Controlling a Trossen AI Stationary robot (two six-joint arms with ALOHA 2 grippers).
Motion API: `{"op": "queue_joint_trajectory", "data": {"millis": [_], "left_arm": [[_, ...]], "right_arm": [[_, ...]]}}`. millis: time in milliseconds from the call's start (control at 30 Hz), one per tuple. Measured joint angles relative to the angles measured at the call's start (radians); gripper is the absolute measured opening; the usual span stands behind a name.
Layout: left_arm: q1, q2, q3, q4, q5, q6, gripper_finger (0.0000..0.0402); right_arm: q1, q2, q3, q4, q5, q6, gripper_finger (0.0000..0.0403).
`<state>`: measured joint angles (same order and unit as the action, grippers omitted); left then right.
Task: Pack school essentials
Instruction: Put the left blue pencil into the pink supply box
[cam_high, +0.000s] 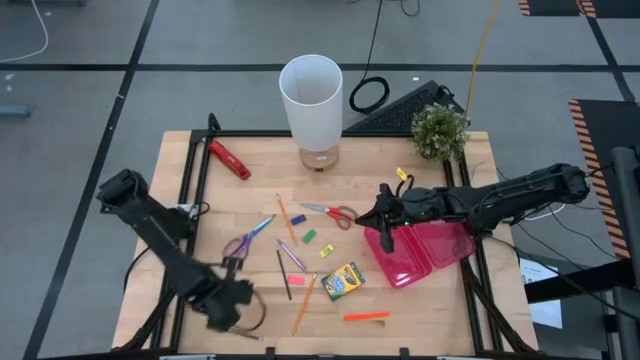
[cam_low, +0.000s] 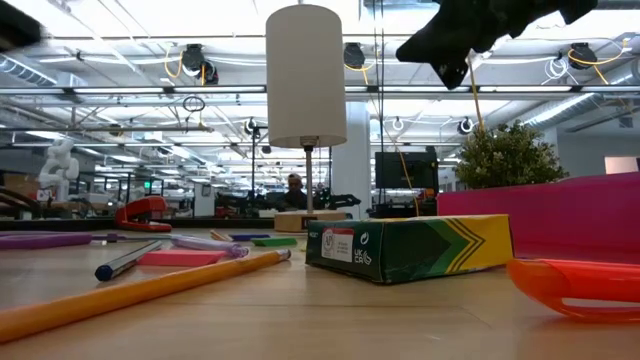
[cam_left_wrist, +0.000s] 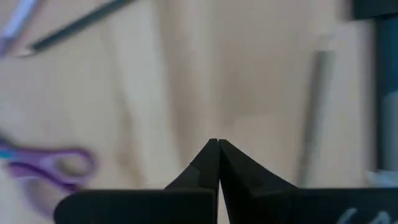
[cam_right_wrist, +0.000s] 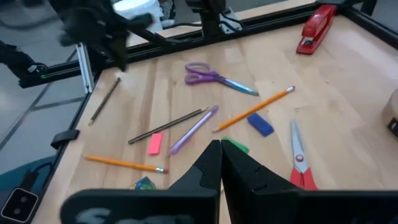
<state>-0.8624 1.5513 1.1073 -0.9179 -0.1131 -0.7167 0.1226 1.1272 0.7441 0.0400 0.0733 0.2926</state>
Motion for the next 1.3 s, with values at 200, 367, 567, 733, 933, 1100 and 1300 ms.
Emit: {"op": "queue_joint_trajectory", "data": {"millis": [200, 367, 567, 733, 933, 1100, 1300], "left_arm": [[-0.164, 0.009, -0.01, 0.234, -0.09, -0.202, 0.0042], [-0.243, 0.113, -0.012, 0.387, -0.139, -0.285, 0.0111], [-0.259, 0.248, 0.047, 0.328, -0.15, -0.292, 0.0148], [-0.259, 0.303, 0.081, 0.247, -0.117, -0.303, 0.0149], [-0.28, 0.312, 0.081, 0.183, -0.055, -0.364, 0.015], [-0.31, 0.316, 0.081, 0.145, -0.04, -0.374, 0.0147], [-0.333, 0.34, 0.081, 0.133, -0.013, -0.338, 0.0113]], "right_arm": [[0.0, -0.001, 0.0, -0.002, 0.0, -0.011, 0.0], [-0.004, -0.001, 0.0, 0.001, 0.0, -0.02, 0.0], [-0.004, -0.001, 0.0, 0.002, 0.0, -0.031, 0.0], [-0.005, -0.001, 0.0, 0.019, 0.0, -0.065, 0.0], [-0.005, -0.001, 0.0, 0.018, 0.0, -0.073, 0.0], [-0.005, -0.001, 0.0, 0.016, -0.001, -0.071, 0.0], [-0.003, -0.001, 0.0, 0.016, -0.051, -0.07, 0.0]]}}
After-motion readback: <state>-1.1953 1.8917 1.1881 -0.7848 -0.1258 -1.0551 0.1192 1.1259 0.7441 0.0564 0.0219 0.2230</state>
